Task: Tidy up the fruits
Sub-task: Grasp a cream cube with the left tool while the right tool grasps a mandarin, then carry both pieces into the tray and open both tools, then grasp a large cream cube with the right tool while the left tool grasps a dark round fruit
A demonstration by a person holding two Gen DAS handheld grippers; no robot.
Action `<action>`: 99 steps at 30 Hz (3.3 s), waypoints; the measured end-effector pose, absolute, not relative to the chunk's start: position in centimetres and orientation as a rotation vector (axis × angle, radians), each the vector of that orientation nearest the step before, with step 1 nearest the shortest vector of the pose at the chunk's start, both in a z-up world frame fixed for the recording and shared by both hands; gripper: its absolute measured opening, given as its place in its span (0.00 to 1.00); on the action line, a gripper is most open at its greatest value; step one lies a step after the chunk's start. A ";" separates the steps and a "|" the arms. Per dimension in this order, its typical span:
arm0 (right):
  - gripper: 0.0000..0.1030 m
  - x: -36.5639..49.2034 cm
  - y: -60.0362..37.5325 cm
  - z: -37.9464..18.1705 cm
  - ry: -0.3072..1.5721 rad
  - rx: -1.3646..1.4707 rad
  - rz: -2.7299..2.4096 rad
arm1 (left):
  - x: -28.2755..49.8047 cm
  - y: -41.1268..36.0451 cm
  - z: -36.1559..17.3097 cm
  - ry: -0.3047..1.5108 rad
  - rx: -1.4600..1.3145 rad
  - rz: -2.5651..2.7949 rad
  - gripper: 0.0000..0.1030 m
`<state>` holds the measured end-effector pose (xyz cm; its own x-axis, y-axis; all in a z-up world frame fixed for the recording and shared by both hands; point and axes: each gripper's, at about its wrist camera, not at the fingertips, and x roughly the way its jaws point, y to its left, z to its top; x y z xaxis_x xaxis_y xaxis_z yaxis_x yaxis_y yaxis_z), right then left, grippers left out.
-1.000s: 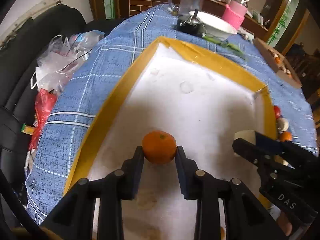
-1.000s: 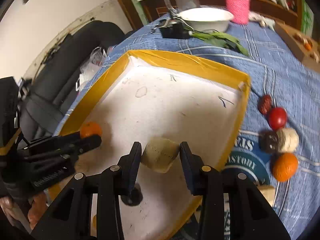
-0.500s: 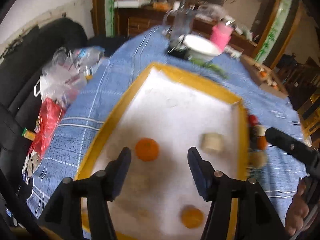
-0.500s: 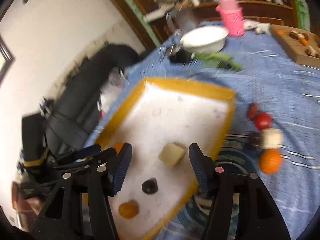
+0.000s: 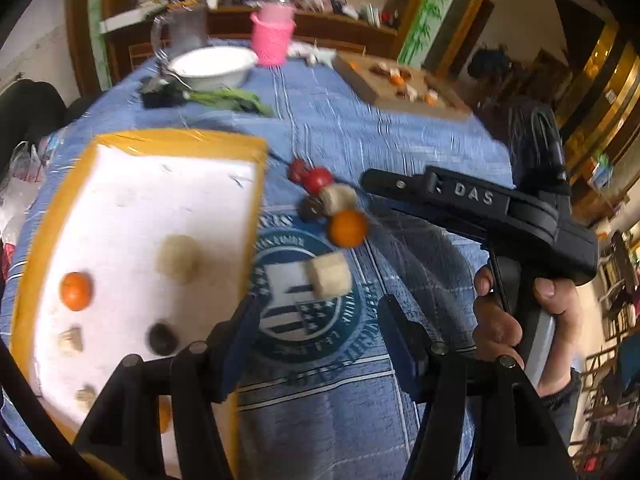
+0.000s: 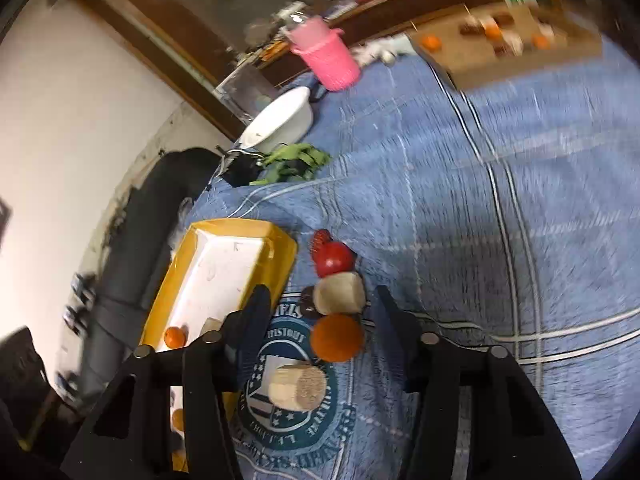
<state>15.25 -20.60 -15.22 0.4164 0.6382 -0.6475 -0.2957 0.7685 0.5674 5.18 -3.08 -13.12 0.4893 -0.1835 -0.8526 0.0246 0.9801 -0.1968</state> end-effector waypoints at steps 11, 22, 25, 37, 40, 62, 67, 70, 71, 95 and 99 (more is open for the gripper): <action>0.44 15.4 -21.9 -15.4 0.986 0.425 0.565 | 8.4 -6.1 -16.7 1.154 -0.129 -0.074 0.46; 0.48 15.1 -19.4 -16.4 1.052 0.333 0.607 | 5.6 -4.1 -15.1 1.149 -0.175 -0.081 0.30; 0.46 14.4 -17.6 -16.4 1.039 0.227 0.592 | 3.8 -2.0 -13.7 1.100 -0.226 -0.068 0.30; 0.33 13.7 -17.1 -16.8 1.027 0.108 0.540 | 1.8 8.4 -10.6 0.985 -0.365 0.089 0.30; 0.33 12.3 -17.2 -15.6 1.013 0.134 0.556 | 1.8 10.8 -10.6 0.966 -0.398 0.115 0.30; 0.32 16.1 -1.8 -15.5 0.997 0.037 0.610 | 6.2 10.5 -16.6 1.087 -0.260 0.135 0.30; 0.32 15.7 -0.4 -16.2 0.970 -0.066 0.586 | 6.7 10.2 -17.6 1.117 -0.225 0.148 0.30; 0.32 15.4 0.5 -16.4 0.959 -0.143 0.565 | 6.8 10.3 -17.9 1.118 -0.222 0.149 0.30; 0.32 15.3 0.8 -16.5 0.956 -0.167 0.557 | 6.8 10.2 -17.9 1.117 -0.221 0.147 0.30; 0.62 13.0 -8.7 -8.6 0.896 0.223 0.786 | 2.0 9.5 -11.9 0.937 -0.343 0.071 0.61; 0.63 11.7 -13.6 -8.2 0.891 0.219 0.728 | 1.6 7.1 -10.6 0.914 -0.318 0.022 0.61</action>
